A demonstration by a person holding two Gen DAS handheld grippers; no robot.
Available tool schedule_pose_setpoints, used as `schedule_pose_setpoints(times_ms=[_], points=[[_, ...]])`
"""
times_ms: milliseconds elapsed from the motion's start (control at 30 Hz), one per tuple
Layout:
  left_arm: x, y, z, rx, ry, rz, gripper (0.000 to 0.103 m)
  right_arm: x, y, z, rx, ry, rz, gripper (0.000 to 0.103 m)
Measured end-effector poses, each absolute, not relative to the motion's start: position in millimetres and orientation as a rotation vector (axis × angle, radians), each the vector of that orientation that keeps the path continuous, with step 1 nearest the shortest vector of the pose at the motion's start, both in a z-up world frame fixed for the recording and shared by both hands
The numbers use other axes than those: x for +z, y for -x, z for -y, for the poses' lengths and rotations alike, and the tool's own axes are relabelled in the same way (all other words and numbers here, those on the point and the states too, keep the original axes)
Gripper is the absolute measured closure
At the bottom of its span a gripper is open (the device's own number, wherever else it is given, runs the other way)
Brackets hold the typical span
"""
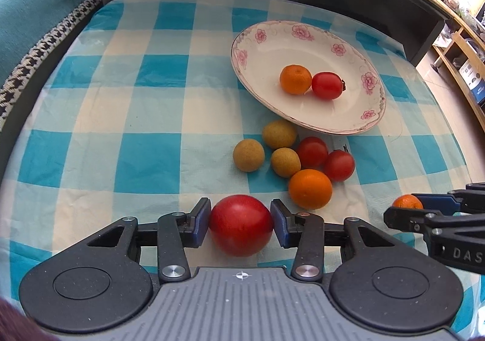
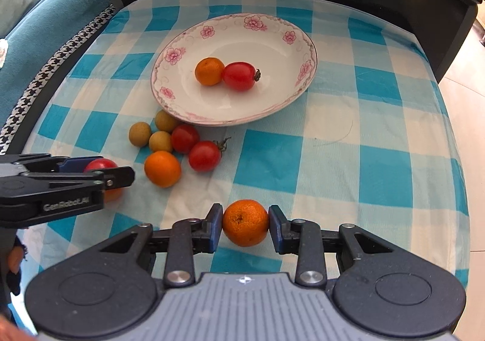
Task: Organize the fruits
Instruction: 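Lift the large red-orange fruit and the tangerine off the cloth with both grippers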
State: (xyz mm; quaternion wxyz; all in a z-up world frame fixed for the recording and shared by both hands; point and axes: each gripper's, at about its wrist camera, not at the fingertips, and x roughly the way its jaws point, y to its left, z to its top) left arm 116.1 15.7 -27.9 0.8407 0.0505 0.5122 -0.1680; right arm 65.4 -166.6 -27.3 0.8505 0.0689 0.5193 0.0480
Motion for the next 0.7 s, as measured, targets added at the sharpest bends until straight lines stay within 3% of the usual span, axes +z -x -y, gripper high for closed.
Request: schedule_pose_setpoints(times_ms=[367, 700], points=[[-30, -120, -15, -0.361, -0.069, -1.089, 0.039, -36, -61, 169, 0.090, -0.169, -1.119, 0.069], [-31, -126, -11, -0.349, -0.072, -1.079, 0.042, -42, -69, 172, 0.091, -0.196, -1.130, 0.069]])
